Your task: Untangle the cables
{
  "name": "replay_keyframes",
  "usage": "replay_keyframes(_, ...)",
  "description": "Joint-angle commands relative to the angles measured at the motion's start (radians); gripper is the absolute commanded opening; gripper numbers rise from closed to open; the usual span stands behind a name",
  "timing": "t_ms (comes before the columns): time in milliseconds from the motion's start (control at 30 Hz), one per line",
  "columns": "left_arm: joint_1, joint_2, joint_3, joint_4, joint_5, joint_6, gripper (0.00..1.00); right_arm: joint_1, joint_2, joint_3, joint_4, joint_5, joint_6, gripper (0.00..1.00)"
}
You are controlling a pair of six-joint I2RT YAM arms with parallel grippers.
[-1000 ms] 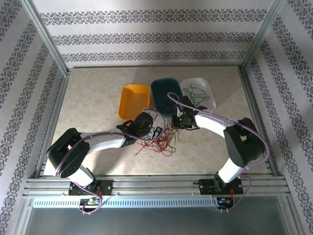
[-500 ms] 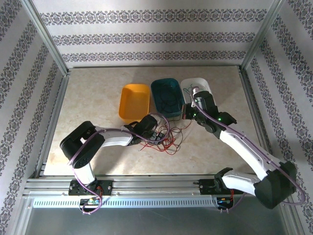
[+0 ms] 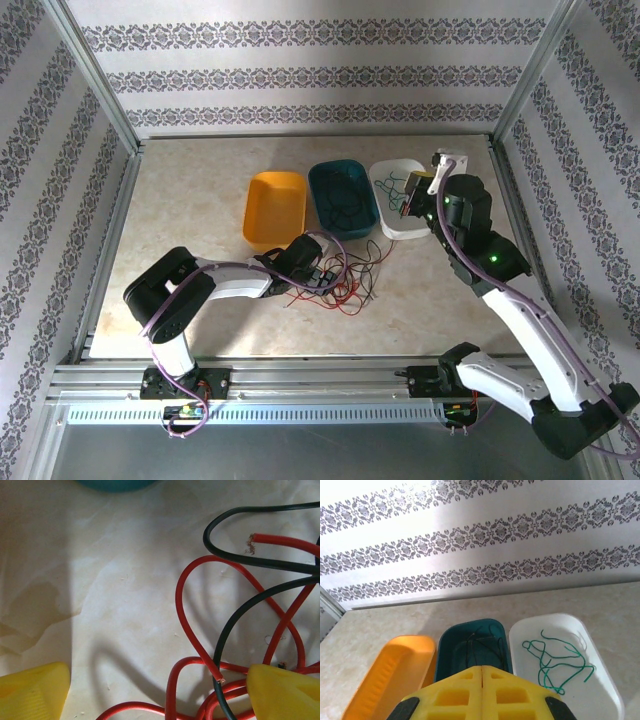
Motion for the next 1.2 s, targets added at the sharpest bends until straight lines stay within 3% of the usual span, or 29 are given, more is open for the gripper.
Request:
replay_keyframes(0,-0.011,0.000,-0.019,-0.027,0.041,0.013,0.91,-0.011,0.055,-0.036,-0.090,-0.046,0.024,0.29)
replay_keyframes(33,-0.011,-0.005,-0.019,-0.029,0.037,0.012,0.91,-0.011,0.068,-0.063,-0.104,-0.085,0.043,0.40)
replay_keyframes(100,-0.011,-0.012,-0.022,-0.027,0.034,0.012,0.91,-0.011,0.090,-0.125,-0.103,-0.165,0.067,0.53)
replay_keyframes(200,-0.011,-0.016,-0.023,-0.024,0.036,0.011,0.91,-0.004,0.141,-0.196,-0.077,-0.260,0.078,0.60)
replay_keyframes(467,-0.012,-0.008,-0.011,-0.025,0.041,0.006,0.91,0.044,0.312,-0.191,-0.051,-0.412,0.038,0.61)
replay_keyframes(700,-0.012,-0.008,-0.016,-0.028,0.040,0.007,0.91,0.110,0.342,-0.190,-0.034,-0.528,-0.004,0.60)
replay_keyframes(1167,-0.012,-0.016,-0.009,-0.037,0.042,0.015,0.91,0.156,0.483,-0.162,-0.027,-0.510,-0.055,0.59)
